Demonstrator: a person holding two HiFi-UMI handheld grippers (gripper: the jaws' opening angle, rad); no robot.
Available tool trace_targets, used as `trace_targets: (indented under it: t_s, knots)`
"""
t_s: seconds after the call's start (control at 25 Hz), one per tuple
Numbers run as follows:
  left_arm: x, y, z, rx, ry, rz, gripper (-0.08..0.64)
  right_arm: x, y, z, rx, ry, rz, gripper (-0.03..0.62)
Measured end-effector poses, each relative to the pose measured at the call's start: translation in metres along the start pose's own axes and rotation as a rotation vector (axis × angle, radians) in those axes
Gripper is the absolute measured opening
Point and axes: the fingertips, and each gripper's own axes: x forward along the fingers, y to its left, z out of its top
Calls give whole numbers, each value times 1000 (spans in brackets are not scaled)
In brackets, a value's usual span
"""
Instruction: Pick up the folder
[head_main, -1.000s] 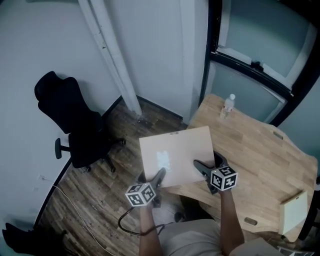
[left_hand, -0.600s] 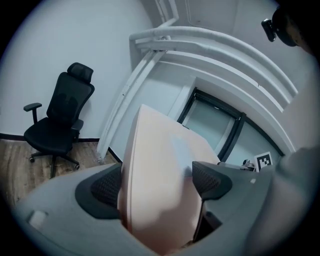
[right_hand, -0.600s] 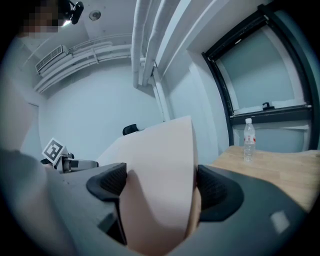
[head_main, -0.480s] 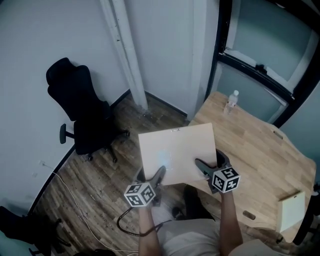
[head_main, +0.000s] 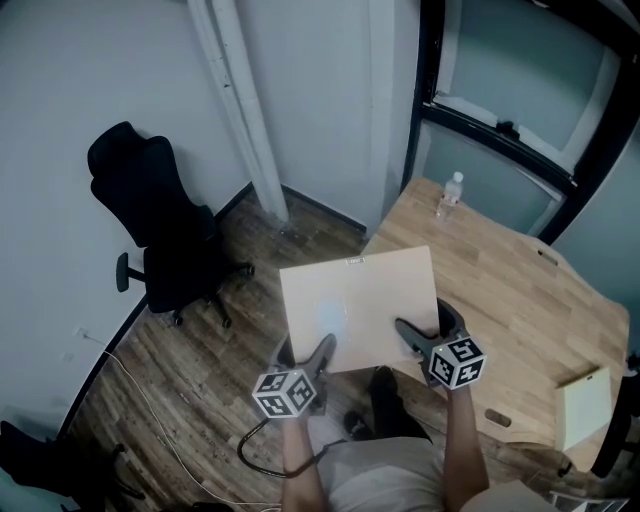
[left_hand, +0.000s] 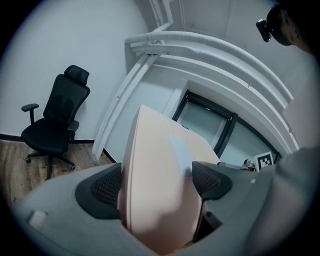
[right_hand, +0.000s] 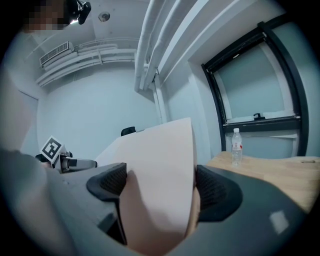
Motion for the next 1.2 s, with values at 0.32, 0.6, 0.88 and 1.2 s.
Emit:
trace_targets:
  t_s: [0.32, 0.6, 0.88, 1.2]
  knots:
    - [-6, -13, -4, 6, -10, 8, 428, -12, -3, 0, -1, -6, 19, 439]
    - [-14, -1, -1, 1, -26, 34, 428, -1, 7, 0, -23, -8, 36, 439]
    - [-9, -1, 1, 1, -29, 42, 428, 5, 4, 2, -29, -9, 45, 439]
    - [-4, -1, 4, 8, -26, 45, 428, 9, -1, 3, -24, -13, 47, 439]
